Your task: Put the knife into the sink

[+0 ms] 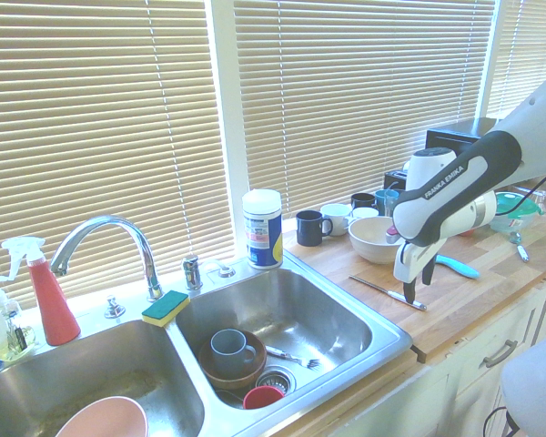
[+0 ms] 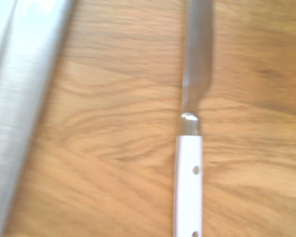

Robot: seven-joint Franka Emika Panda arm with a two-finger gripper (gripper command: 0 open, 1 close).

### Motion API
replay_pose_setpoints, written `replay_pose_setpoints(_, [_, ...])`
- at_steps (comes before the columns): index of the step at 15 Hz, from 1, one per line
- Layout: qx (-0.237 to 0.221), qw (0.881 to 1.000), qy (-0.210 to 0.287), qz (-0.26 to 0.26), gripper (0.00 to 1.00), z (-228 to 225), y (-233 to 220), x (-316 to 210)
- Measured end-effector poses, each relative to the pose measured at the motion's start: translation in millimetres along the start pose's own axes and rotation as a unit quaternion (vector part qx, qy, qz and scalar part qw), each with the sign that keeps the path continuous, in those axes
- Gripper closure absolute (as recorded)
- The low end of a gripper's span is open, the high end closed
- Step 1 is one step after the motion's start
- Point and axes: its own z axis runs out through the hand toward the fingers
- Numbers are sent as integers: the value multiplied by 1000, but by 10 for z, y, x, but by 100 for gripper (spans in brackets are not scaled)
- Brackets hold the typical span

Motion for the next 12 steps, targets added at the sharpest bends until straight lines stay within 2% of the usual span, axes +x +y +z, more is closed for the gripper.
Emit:
replay_pose_setpoints(4, [7,1000,-1,6,0,219,-35,3])
replay_pose_setpoints(12, [29,999,-2,18,0,219,-180,2])
